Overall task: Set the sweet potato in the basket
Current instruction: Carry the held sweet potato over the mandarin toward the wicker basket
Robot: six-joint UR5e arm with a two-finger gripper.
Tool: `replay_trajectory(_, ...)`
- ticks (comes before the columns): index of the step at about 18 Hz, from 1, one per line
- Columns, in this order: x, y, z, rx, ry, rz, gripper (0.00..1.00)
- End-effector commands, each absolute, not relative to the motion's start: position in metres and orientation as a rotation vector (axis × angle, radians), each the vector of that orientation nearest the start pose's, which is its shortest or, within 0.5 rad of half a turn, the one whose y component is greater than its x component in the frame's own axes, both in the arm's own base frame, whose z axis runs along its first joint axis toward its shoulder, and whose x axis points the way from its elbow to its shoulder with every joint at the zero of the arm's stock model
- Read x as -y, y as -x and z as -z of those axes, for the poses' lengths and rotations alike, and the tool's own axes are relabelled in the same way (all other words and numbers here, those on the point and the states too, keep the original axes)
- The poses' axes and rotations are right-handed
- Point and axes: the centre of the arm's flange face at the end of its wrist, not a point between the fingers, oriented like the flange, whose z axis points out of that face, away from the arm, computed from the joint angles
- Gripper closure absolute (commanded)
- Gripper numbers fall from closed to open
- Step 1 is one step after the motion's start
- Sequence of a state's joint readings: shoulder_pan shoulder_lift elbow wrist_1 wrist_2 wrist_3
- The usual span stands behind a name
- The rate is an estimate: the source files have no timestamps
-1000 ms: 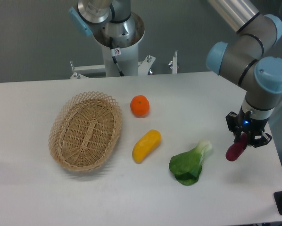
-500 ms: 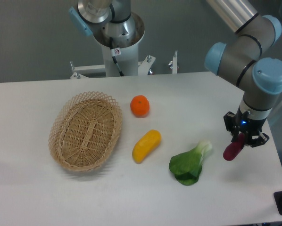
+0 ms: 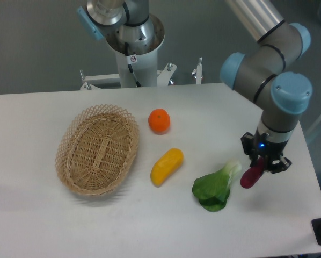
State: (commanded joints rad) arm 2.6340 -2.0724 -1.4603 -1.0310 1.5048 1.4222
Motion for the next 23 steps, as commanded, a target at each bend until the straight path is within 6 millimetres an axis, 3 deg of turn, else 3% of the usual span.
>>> replay_trajectory(3,-0.462,0.512,-0.305,-0.54,2.965,-0.194,0.66)
replay_trajectory(9,-0.471,0.466,-0.313,-0.574,2.94,-0.183,0.66)
replay_trajectory(19,-0.494,0.357,-0.305,-0.72,2.896,-0.162,0.66)
replay_trajectory(23,-0.488,0.317,-0.31,-0.757,2.846,-0.117,0.66)
